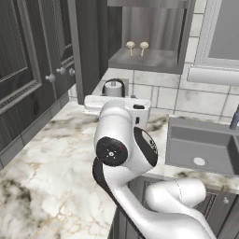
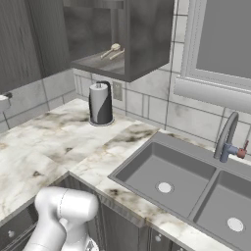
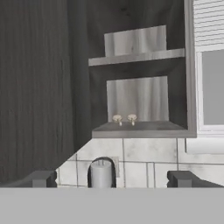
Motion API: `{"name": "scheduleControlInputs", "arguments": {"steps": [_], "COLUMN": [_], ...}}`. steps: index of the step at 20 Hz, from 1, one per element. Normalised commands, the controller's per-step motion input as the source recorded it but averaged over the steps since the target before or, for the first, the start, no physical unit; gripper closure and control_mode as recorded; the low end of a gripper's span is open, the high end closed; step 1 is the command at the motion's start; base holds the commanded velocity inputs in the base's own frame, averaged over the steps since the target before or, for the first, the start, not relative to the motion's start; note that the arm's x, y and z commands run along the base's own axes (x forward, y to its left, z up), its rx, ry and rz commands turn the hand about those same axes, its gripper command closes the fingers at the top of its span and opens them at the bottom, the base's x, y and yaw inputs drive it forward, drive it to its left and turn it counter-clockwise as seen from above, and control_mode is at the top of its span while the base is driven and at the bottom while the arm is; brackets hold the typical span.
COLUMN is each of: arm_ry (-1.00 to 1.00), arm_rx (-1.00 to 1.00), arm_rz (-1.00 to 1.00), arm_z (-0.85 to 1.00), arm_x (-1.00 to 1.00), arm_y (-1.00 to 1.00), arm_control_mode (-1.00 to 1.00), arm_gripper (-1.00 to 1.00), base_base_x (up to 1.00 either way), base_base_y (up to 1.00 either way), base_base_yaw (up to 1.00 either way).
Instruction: Pick up the dish brush and dish brush from the sink, and place them back in the cabinet, and close the cabinet door.
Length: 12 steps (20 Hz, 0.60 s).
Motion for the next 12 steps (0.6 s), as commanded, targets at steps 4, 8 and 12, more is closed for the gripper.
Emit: {"name": "scheduleControlInputs", "arguments": {"steps": [4, 8, 12], "arm_ry": [-0.11, -0.09, -0.07], "arm_rx": [-0.04, -0.02, -0.01], "arm_rz": [0.00, 0.00, 0.00], "arm_z": [0.00, 0.00, 0.00], "arm_x": [0.00, 0.00, 0.00], "arm_y": [0.31, 0.30, 0.28], "arm_control_mode": [-1.00, -1.00, -1.00], "arm_gripper": [-1.00, -1.00, -1.00], "base_base_x": [0.00, 0.00, 0.00], "base_base_y": [0.00, 0.00, 0.00], "base_base_yaw": [0.00, 0.00, 0.00]}}
